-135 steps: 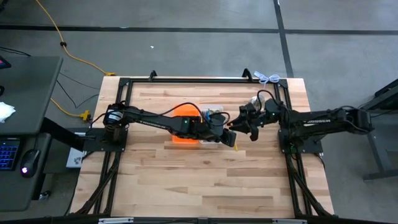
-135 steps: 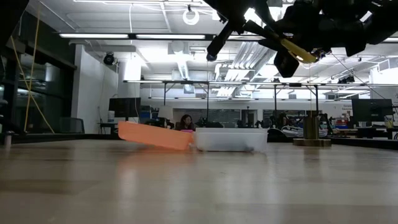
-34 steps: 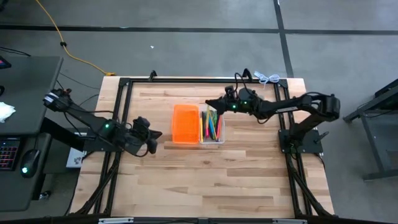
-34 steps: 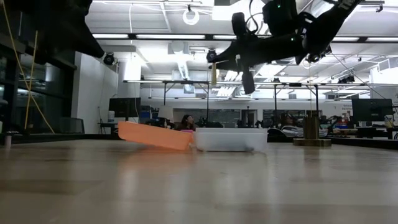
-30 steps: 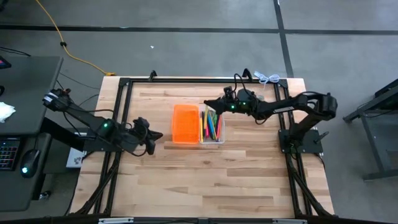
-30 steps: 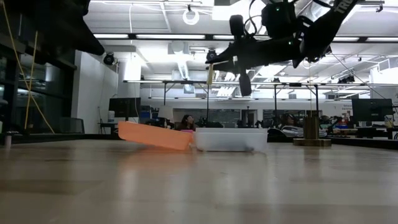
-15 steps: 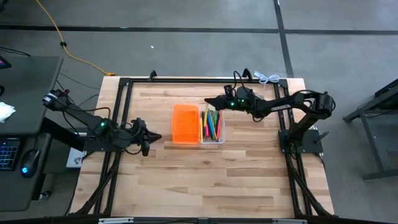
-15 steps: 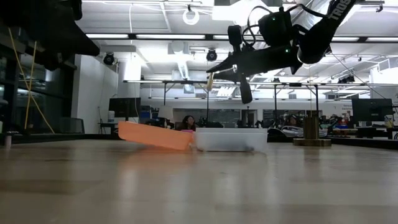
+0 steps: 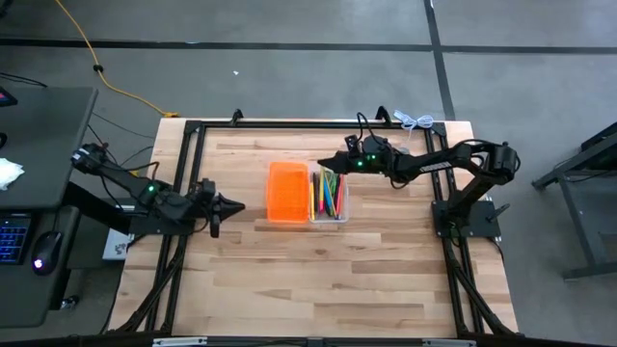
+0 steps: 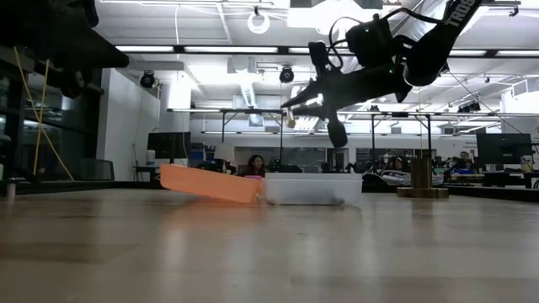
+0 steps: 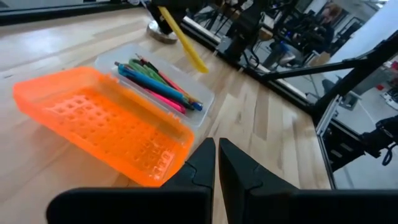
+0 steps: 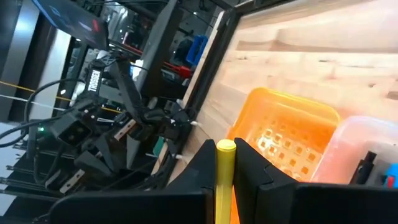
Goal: Pick & place school supplies into a supply box
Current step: Put the yellow pen into the supply box
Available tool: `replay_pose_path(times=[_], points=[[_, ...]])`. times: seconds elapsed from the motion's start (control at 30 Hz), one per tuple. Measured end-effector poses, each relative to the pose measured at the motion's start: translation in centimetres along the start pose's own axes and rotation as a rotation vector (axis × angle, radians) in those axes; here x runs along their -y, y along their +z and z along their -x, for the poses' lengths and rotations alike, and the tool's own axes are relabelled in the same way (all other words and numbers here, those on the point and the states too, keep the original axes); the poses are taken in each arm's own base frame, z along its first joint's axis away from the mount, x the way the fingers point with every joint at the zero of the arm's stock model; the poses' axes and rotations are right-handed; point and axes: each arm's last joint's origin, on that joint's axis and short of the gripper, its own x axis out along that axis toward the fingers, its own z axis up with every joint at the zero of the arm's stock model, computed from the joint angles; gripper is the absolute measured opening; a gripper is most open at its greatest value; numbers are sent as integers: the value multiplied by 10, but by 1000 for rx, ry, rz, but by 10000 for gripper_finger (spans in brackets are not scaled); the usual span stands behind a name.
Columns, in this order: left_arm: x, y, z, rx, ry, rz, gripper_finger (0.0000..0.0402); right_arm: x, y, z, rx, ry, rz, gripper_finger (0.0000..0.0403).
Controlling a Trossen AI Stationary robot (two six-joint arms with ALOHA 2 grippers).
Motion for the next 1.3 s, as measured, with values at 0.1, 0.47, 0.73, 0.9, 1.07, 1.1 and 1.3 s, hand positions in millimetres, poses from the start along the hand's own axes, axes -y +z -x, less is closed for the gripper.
replay_pose_path(times=[0.1,0.47,0.73,0.9,1.07,1.1,1.3], points=[[-3,-1,2,8,-6,-4,49,1,-1,0,-10,-16,-17,8],[-6,-4,2,14,8,-33,49,-5,-15,-8,-81,-145,12,7],[-7,-4,2,12,10,-34,49,-6,-23,-10,-109,-260,23,8],[-7,-4,2,12,10,-39,49,-7,-28,-10,-117,-317,45,8],[-6,-4,3,13,10,-49,49,-7,-32,-9,-117,-385,56,9],[-6,-4,3,13,10,-49,49,-7,-33,-9,-114,-390,59,8],[-6,-4,3,15,12,-53,49,-5,-35,-8,-98,-433,74,11]])
